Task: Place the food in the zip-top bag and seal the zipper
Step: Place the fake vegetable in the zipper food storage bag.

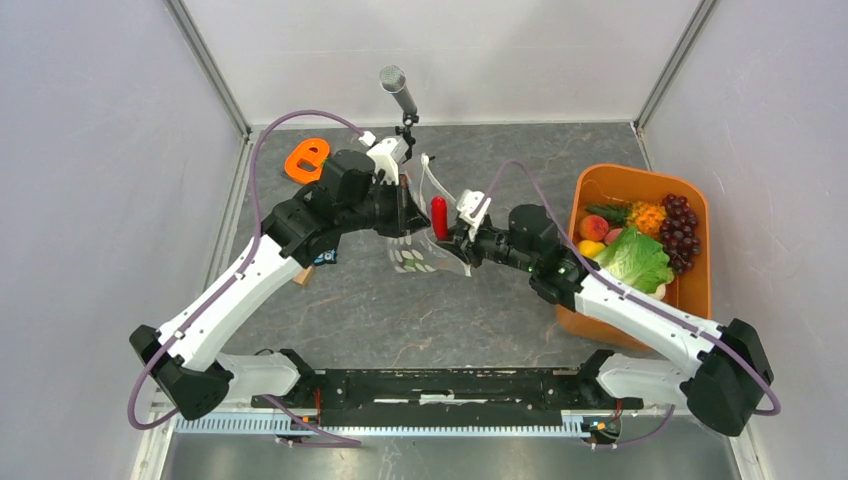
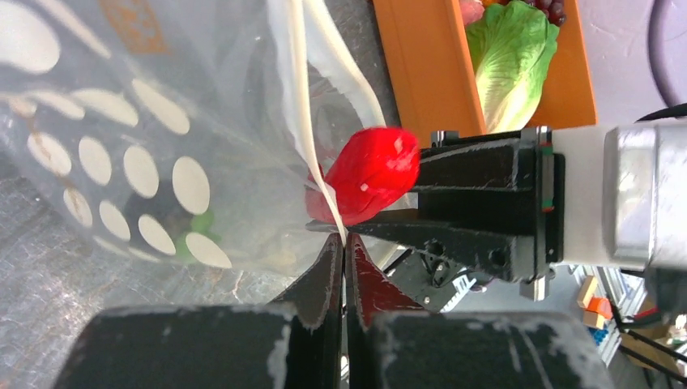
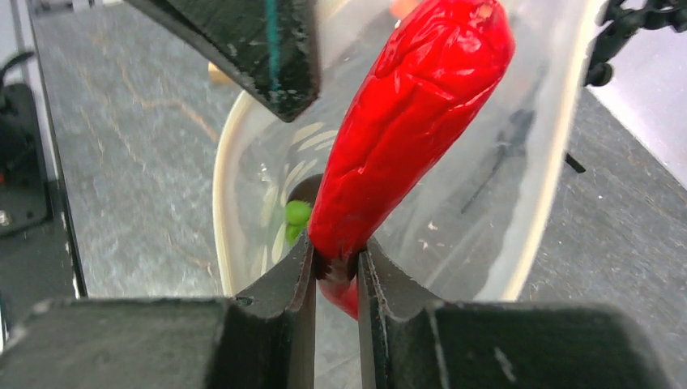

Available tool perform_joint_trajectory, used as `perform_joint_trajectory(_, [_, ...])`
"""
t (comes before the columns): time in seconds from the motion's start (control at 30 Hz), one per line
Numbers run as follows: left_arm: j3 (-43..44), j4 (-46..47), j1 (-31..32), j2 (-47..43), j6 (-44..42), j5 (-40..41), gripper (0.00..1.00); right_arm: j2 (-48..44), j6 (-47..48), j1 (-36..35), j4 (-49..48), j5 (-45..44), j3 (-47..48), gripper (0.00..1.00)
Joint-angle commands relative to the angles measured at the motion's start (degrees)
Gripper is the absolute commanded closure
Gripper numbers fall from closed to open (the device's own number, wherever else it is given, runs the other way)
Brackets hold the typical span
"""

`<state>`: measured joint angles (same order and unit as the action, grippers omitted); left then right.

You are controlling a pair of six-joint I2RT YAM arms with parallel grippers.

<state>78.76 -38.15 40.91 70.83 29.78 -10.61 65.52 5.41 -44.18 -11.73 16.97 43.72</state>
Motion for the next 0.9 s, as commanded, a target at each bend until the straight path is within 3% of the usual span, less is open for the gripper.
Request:
perform_joint_trajectory(0.0, [2.17, -2.00, 0.14, 0.00, 4.63, -1.23, 0.98, 2.82, 9.70, -1.16, 18.98, -0.68, 8.43, 0.85])
perform_joint_trajectory(0.17, [0.16, -0.84, 0.14, 0.09, 5.88, -1.33, 0.98, 7.34, 4.88, -1.17, 26.40, -7.26, 17.38, 0.80])
perform_joint_trajectory(0.27, [-2.30, 1.41, 0.14, -1.27, 7.12, 0.11, 0.98, 7.84, -2.71, -1.18, 23.92, -9.77, 18.07, 0.70])
perform_joint_trajectory(0.33, [-2.77, 2.24, 0.14, -1.67, 7.31, 0.24, 0.98, 8.92, -4.10, -1.17, 24.23, -8.49, 19.17, 0.52])
perform_joint_trajectory(0.4, [-3.29, 2.97, 0.14, -1.80, 7.40, 0.53, 0.98, 9.84, -4.13, -1.19, 24.91, -7.80, 19.94, 0.50])
perform_joint_trajectory(0.47, [-3.70, 3.36, 0.14, -1.93, 7.40, 1.22, 0.98, 10.02, -4.01, -1.20, 25.22, -7.94, 20.37, 0.42])
perform_joint_trajectory(0.87, [-7.96, 6.91, -0.40, -2.05, 5.66, 8.92, 0.98, -4.54, -4.98, -1.17, 10.14, -2.26, 11.01, 0.32])
